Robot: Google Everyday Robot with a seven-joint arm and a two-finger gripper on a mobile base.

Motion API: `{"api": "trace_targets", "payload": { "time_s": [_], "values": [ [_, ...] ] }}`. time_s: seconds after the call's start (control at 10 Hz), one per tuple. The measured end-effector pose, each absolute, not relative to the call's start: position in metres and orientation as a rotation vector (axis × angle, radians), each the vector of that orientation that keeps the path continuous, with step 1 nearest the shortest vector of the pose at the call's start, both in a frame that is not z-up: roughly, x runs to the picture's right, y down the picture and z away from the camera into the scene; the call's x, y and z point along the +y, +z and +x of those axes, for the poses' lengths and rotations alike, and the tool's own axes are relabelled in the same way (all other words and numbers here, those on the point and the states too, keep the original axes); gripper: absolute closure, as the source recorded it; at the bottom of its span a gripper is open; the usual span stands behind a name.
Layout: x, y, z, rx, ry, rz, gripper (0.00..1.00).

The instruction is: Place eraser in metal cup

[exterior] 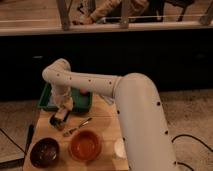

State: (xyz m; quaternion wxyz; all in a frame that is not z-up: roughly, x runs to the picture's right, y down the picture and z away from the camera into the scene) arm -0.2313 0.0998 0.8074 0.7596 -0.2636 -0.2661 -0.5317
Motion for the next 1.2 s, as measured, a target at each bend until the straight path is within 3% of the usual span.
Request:
{"api": "trace_targets", "payload": {
  "time_s": [1.2],
  "values": [
    [0.101,0.818,-0.243,-0.608,-1.136,-0.595,0.97]
  ]
}}
